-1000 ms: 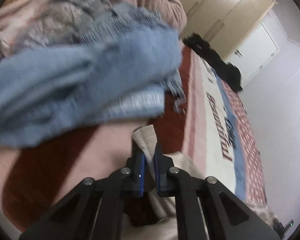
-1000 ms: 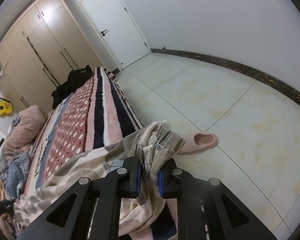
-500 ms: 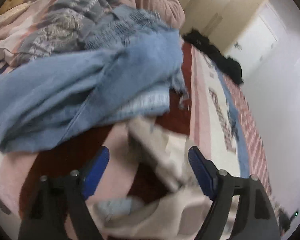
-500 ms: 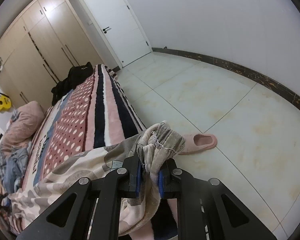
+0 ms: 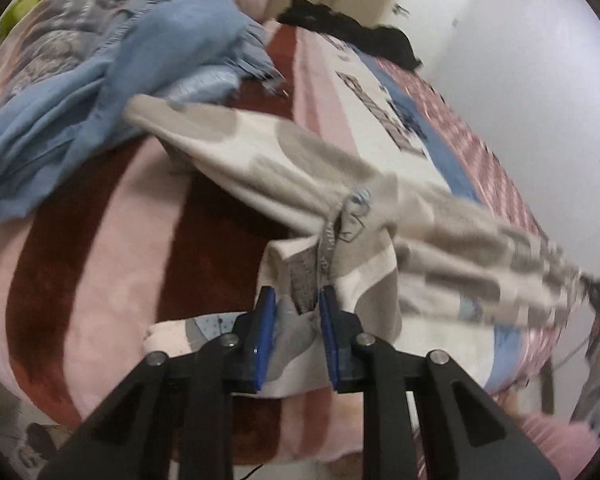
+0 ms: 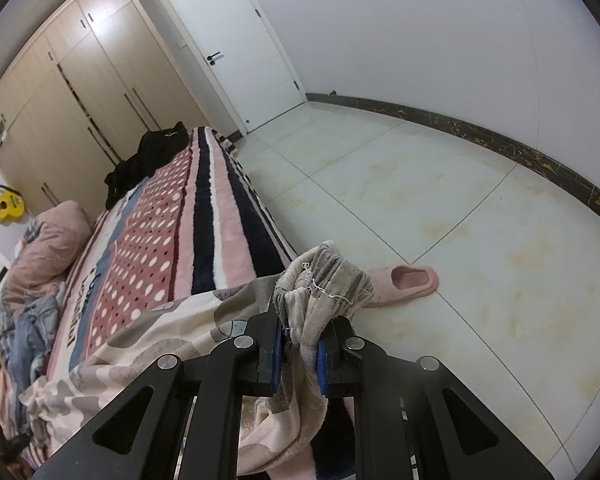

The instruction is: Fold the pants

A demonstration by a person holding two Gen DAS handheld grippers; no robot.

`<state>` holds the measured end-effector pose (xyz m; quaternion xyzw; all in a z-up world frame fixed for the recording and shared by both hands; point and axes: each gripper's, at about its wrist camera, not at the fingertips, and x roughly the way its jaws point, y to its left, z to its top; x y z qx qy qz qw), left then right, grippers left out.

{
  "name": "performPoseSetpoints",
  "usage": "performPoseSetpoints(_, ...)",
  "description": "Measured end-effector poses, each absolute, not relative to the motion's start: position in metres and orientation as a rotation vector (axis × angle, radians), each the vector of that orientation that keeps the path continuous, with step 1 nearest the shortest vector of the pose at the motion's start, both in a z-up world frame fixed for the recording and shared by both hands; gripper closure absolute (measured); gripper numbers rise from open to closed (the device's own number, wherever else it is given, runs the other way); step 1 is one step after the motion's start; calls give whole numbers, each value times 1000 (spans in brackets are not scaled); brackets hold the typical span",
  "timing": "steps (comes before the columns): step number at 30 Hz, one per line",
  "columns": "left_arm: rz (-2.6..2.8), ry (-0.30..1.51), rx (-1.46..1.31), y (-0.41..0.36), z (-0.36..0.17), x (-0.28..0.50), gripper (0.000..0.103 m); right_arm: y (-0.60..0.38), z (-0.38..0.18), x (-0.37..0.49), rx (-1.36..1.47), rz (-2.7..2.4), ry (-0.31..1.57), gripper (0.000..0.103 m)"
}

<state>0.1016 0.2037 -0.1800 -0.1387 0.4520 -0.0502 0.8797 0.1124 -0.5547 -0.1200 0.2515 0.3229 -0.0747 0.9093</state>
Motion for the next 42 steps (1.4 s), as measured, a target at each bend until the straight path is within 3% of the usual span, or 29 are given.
performPoseSetpoints(5,-155,922,-270,202,-178,91,82,-551,-120,112,517,-151,664,95)
performPoseSetpoints(7,-124,930,-254,204,-181,93,62,-550,-120,112,518,-151,664,95)
performPoseSetpoints(10,-73,920,-208,198,-188,100,41,-549,-120,113,520,-151,664,95)
performPoseSetpoints(23,-207,893,-73,162,-179,109,40,-548,-117,116,513,-148,669,95)
performPoseSetpoints(26,-262,911,-149,166,-180,114,66,-547,-118,117,509,-146,669,95)
performPoseSetpoints(28,-270,919,-133,161,-181,118,90,-547,-118,117,512,-144,669,95)
performPoseSetpoints(30,-239,906,-86,155,-176,118,100,-547,-119,118,514,-145,670,95)
performPoseSetpoints(42,4,805,-83,200,-115,145,102,-551,-119,118,525,-139,668,95)
